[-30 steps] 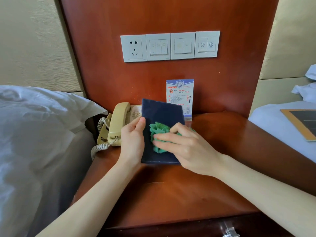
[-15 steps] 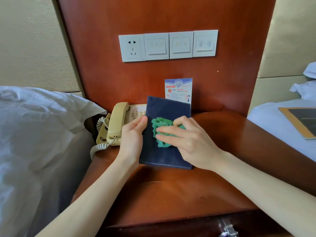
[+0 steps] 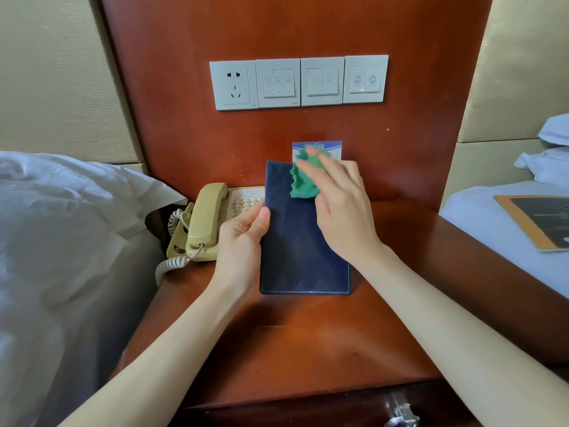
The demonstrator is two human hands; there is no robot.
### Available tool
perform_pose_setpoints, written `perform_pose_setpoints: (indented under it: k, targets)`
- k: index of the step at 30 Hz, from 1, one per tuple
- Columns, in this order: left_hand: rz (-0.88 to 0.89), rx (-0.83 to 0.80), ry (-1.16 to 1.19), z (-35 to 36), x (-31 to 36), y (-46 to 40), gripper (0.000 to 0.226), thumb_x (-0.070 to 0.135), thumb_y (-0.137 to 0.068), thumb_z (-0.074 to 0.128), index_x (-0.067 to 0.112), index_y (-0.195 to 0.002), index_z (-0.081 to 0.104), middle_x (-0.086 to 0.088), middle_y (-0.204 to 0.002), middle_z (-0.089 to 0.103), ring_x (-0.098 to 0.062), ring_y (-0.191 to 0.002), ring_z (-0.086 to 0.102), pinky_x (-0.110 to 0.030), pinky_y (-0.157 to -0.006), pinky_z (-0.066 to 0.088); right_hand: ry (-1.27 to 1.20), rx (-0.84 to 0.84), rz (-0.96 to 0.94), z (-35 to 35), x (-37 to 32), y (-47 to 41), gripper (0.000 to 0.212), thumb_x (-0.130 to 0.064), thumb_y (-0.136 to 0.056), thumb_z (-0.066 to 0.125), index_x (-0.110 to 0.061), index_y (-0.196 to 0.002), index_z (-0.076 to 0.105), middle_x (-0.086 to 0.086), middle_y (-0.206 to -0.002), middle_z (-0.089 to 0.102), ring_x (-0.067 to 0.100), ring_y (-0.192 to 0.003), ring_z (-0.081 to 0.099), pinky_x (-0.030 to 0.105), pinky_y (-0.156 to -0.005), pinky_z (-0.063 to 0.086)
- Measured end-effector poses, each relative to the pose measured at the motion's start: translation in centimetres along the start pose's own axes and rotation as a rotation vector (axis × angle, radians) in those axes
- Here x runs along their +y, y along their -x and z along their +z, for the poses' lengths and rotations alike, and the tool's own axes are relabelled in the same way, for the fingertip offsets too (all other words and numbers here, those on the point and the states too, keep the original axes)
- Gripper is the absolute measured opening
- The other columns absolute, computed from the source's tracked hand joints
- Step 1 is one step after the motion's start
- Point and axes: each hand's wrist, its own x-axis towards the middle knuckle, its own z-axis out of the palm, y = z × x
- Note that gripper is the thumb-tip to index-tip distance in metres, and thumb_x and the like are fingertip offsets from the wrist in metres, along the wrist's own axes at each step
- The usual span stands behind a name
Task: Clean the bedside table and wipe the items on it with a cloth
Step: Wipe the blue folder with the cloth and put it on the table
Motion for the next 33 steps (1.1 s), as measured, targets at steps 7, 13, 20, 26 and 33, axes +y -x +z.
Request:
perform_pose_setpoints:
  k: [7,13,20,26,33]
  targets:
    - [0.1,-0.01,-0.029,0.1,0.2,0.3,0.029,0.022,-0.102,0.043,0.029,-0.106,0.071,0.011,-0.105,0.074,-0.004,-0.1,0.068,-0.014,-0.074,0.052,-0.271,0.125,0.091,-0.2,0.1,-0.3,0.037,0.01,-0.083,0.056,-0.001,-0.119,0.058,0.014,-0.121,0.057,0.019,-0.116,0.053,0.037,-0.09,0.053]
    - [0.19,-0.011,-0.024,-0.4,0.1,0.1,0.028,0.021,-0.101,0.045,0.032,-0.113,0.069,0.008,-0.116,0.071,-0.01,-0.111,0.064,-0.023,-0.084,0.054,-0.258,0.044,-0.086,0.4,-0.6,0.3,0.043,0.013,-0.079,0.057,-0.002,-0.119,0.064,0.01,-0.12,0.063,0.024,-0.116,0.053,0.04,-0.098,0.048]
    - [0.112,0.021,0.04,-1.2,-0.6,-0.5,0.03,0.01,-0.101,0.041,0.017,-0.107,0.07,-0.002,-0.11,0.073,-0.017,-0.108,0.066,-0.026,-0.088,0.053,-0.358,-0.219,-0.172,0.8,-1.0,2.1,0.046,0.015,-0.078,0.057,-0.007,-0.117,0.066,0.004,-0.119,0.066,0.021,-0.109,0.055,0.042,-0.089,0.051]
    - [-0.16,0.063,0.202,-1.1,-0.9,-0.4,0.034,0.02,-0.102,0.042,0.009,-0.1,0.075,-0.013,-0.102,0.074,-0.024,-0.096,0.071,-0.029,-0.067,0.058,-0.503,-0.423,-0.03,-0.2,-0.4,3.1,0.047,0.016,-0.079,0.057,-0.011,-0.115,0.068,-0.003,-0.115,0.067,0.012,-0.104,0.054,0.029,-0.092,0.05]
    - [-0.268,0.208,0.056,-1.4,-1.2,-0.9,0.019,0.022,-0.094,0.058,0.011,-0.091,0.074,-0.008,-0.094,0.076,-0.027,-0.094,0.071,-0.038,-0.083,0.055,-0.501,-0.654,-0.171,-1.1,-1.2,4.2,0.044,0.014,-0.081,0.055,-0.013,-0.111,0.071,-0.002,-0.113,0.069,0.011,-0.103,0.052,0.026,-0.089,0.048]
